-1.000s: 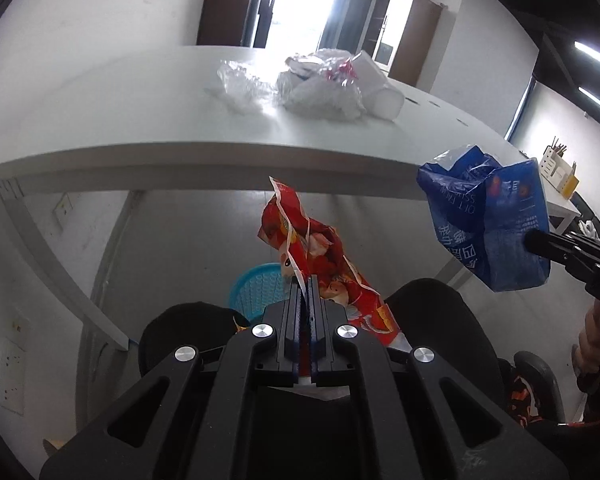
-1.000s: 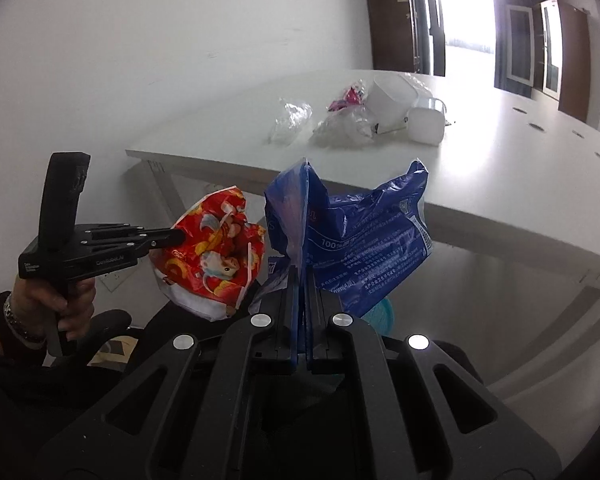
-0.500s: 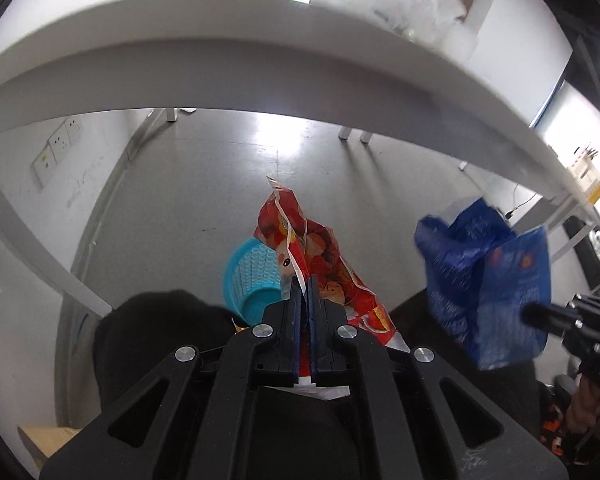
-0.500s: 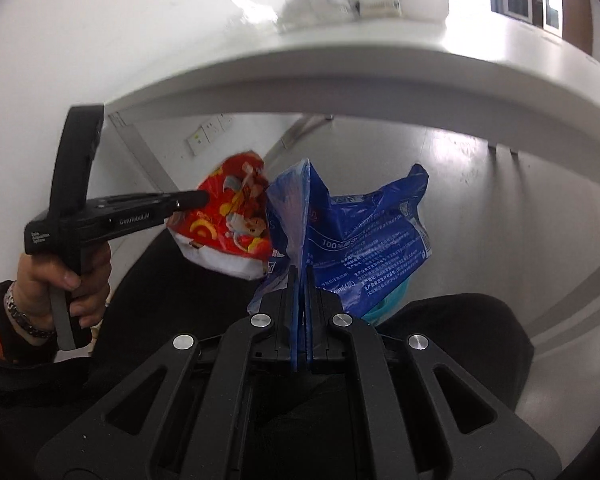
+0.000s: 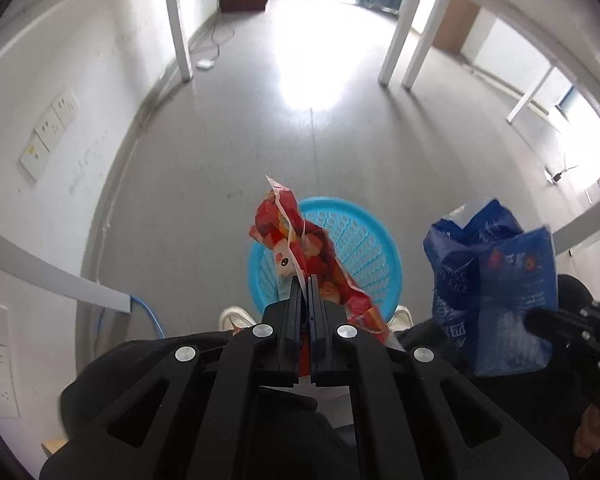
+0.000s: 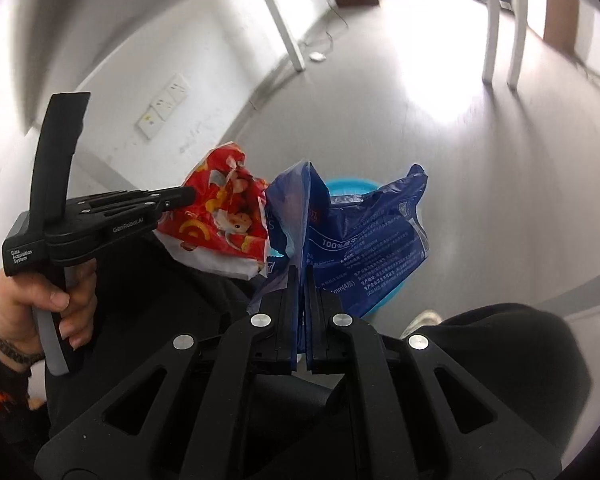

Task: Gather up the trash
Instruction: 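Lift the red wrapper and blue bag off the table over the blue wastebasket, then open the left tool dropping the red wrapper while the right tool drops the blue bag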

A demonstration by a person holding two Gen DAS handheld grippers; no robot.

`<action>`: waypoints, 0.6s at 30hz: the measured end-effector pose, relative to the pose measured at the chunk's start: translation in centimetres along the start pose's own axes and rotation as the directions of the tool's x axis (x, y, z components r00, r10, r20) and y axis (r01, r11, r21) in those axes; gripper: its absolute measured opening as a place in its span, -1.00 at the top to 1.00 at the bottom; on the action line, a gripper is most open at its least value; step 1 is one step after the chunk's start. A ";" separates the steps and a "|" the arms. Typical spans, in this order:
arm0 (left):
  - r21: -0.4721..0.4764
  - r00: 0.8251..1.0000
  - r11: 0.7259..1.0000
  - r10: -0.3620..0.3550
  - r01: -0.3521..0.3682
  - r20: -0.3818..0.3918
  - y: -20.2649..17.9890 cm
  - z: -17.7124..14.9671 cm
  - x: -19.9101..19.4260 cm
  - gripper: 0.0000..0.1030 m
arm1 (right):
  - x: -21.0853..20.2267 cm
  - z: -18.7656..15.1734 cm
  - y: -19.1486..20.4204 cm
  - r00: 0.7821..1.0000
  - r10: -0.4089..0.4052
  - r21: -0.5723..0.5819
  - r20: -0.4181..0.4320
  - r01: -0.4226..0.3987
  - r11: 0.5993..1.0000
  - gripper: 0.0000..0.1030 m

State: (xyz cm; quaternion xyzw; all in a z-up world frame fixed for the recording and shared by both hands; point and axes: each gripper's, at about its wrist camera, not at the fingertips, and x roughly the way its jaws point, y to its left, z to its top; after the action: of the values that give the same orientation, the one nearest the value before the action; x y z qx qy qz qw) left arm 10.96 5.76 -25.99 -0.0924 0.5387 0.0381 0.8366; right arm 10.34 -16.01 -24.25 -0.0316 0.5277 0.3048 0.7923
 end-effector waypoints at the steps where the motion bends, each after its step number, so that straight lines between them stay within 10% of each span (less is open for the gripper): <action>1: -0.004 1.000 1.000 -0.001 0.001 -0.018 -0.1 0.4 0.7 0.97 | 0.6 0.5 -0.4 1.000 -0.005 0.020 -0.020 0.005 1.000 0.96; 18: 0.047 0.976 0.999 0.019 -0.009 -0.215 -1.1 2.9 10.5 0.96 | 12.7 5.3 -5.7 0.988 -0.043 0.150 -0.147 0.065 0.987 0.96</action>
State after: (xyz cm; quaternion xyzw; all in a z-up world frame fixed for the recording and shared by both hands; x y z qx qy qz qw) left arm 18.10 4.84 -34.20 -0.0731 0.6275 0.0216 0.7749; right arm 20.80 -12.96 -34.30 -0.0064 0.6043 0.2382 0.7603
